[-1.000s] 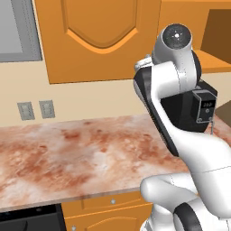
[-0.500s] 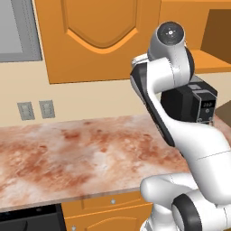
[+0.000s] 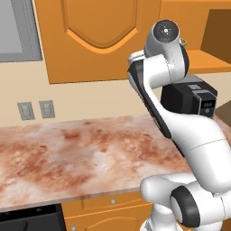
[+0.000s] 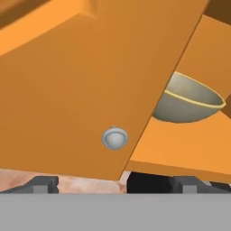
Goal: Move the bowls from the cabinet to the plates on the dining table.
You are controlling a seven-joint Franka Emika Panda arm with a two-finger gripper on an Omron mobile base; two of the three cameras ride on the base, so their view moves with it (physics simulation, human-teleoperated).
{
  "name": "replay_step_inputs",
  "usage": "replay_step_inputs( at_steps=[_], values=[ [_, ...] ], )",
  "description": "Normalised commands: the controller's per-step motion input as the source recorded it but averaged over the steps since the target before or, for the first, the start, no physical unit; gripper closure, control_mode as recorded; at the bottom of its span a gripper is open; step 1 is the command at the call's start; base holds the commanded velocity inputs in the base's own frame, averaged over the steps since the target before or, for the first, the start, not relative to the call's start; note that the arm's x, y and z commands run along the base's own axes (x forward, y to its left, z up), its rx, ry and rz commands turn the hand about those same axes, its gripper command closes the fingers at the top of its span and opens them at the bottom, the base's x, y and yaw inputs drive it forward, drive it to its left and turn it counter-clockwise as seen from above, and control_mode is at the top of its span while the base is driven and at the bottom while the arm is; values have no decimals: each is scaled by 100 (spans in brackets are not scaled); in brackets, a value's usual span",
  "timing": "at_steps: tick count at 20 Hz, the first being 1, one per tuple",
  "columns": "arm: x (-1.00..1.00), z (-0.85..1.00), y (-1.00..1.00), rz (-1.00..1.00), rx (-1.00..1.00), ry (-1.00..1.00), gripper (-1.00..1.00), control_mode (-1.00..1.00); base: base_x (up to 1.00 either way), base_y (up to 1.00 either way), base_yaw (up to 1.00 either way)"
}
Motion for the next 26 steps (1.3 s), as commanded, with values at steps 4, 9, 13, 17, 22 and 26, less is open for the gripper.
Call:
replay_step_inputs(
  at_steps=[4, 9, 13, 17, 22, 26],
  values=[
    [22, 0, 0, 0, 0, -1, -100, -100, 0, 0, 0],
    [28, 0, 0, 0, 0, -2, -100, -100, 0, 0, 0],
    [25, -2, 0, 0, 0, -3, -100, -100, 0, 0, 0],
    [21, -12, 0, 0, 0, -4, -100, -100, 0, 0, 0],
    [15, -18, 0, -1, 0, -3, -100, -100, 0, 0, 0],
    [13, -12, 0, -1, 3, 0, -100, -100, 0, 0, 0]
  ],
)
